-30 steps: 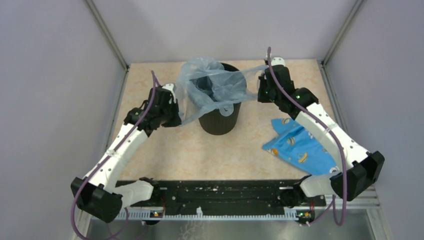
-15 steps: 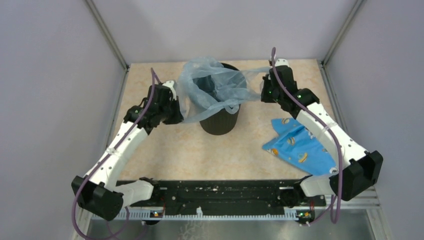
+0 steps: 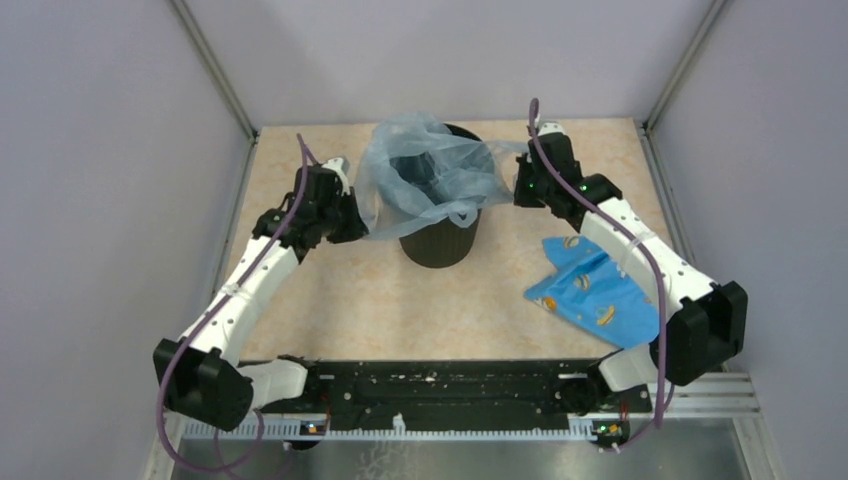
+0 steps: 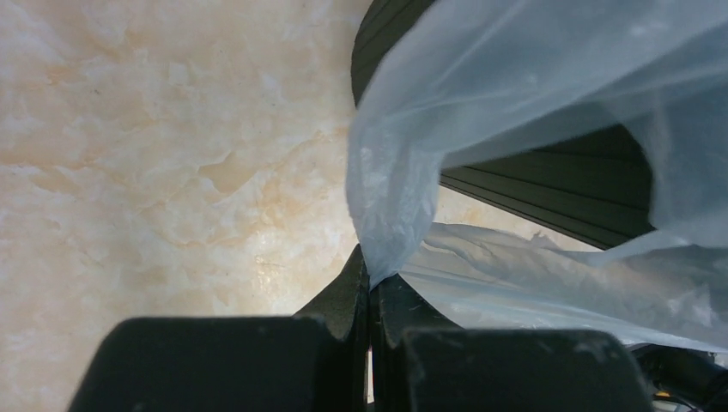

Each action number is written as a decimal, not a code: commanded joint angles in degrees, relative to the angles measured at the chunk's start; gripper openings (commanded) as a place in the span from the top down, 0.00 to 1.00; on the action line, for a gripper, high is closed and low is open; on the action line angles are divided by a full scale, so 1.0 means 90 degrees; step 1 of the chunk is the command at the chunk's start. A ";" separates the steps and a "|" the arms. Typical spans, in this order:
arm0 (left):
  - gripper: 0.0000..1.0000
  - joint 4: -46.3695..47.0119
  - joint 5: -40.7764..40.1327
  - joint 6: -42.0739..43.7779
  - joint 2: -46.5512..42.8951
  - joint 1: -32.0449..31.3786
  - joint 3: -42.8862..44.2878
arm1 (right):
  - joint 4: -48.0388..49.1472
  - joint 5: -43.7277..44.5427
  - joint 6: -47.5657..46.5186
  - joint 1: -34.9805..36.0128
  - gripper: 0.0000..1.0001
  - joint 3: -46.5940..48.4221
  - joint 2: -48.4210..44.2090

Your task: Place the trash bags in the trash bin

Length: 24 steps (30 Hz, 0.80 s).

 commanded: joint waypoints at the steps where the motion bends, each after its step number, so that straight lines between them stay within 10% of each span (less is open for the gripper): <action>1: 1.00 0.0190 -0.0026 0.0086 0.0262 0.0490 -0.0311 | -0.0078 0.0087 -0.0022 0.0015 1.00 0.0292 -0.0316; 14: 0.96 0.0019 0.0440 0.0196 0.0451 0.0610 0.0351 | -0.0218 0.0212 -0.0166 0.0022 1.00 0.0345 -0.0289; 24: 0.54 0.0058 -0.0248 0.0435 -0.0201 0.0610 0.0729 | -0.0219 0.0276 -0.0717 0.0133 0.35 0.0676 -0.0987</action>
